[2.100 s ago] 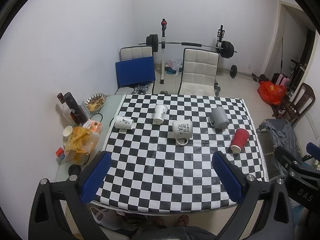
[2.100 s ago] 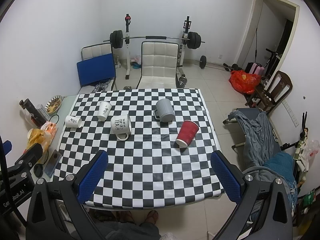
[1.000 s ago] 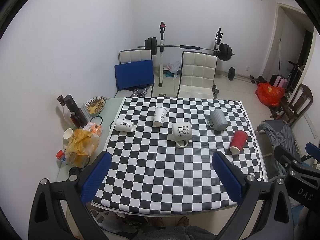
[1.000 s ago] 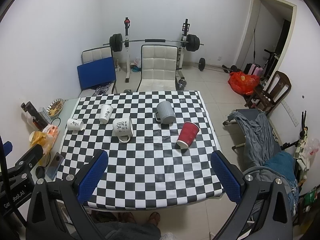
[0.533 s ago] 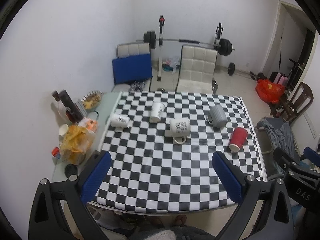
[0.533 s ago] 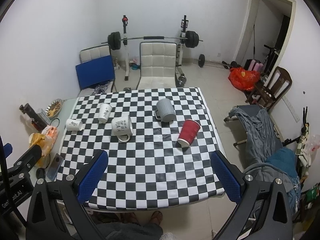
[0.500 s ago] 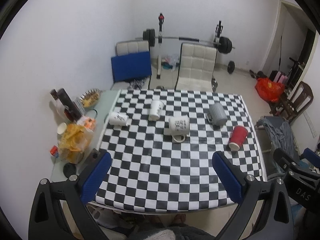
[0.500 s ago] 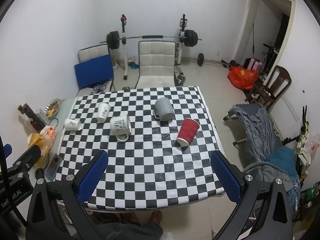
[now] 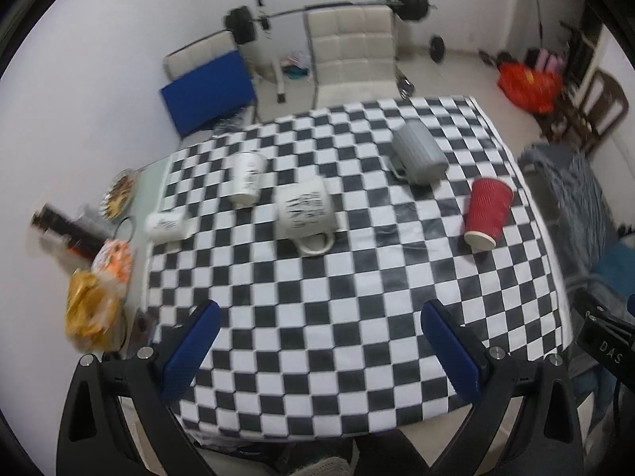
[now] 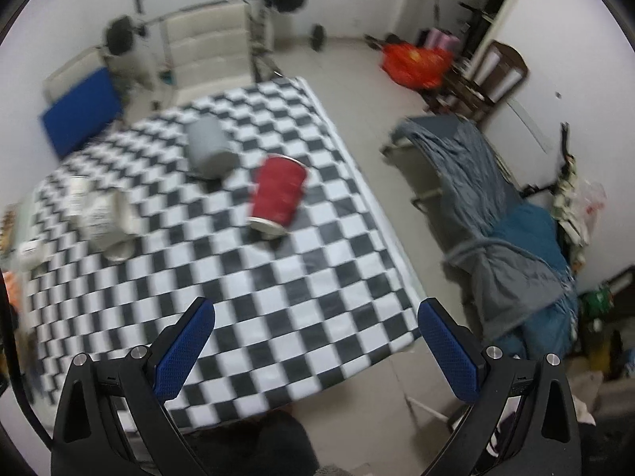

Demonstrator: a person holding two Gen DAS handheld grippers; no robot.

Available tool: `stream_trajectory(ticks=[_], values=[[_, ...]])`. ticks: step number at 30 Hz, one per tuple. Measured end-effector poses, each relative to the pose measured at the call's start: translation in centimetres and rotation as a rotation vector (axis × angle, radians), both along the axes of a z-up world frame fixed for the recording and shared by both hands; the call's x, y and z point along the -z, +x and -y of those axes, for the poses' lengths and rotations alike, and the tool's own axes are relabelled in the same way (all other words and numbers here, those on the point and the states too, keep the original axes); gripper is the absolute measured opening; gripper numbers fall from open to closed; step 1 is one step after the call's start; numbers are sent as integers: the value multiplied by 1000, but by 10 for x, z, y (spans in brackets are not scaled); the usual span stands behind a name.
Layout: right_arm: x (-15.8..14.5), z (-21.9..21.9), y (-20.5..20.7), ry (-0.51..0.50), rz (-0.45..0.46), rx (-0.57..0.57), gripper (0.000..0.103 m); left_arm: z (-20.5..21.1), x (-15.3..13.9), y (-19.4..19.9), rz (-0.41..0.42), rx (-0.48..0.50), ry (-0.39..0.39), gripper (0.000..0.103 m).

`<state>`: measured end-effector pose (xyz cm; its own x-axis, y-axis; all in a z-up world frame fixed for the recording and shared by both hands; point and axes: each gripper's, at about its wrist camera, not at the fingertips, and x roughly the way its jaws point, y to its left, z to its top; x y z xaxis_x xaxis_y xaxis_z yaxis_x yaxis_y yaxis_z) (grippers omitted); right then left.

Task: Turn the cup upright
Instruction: 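Move the right gripper toward the tipped red paper cup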

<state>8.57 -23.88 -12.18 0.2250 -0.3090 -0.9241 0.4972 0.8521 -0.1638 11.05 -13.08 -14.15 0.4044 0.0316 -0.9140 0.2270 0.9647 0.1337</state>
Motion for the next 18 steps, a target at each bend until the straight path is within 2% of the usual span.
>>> stream_trajectory(ticks=[10,18], values=[[108,92,48,44,-118,65,103,106,87,61,-96,122,90,103],[172,140,78,122,-173,95,103,168,141,103,-147,193,142,103]])
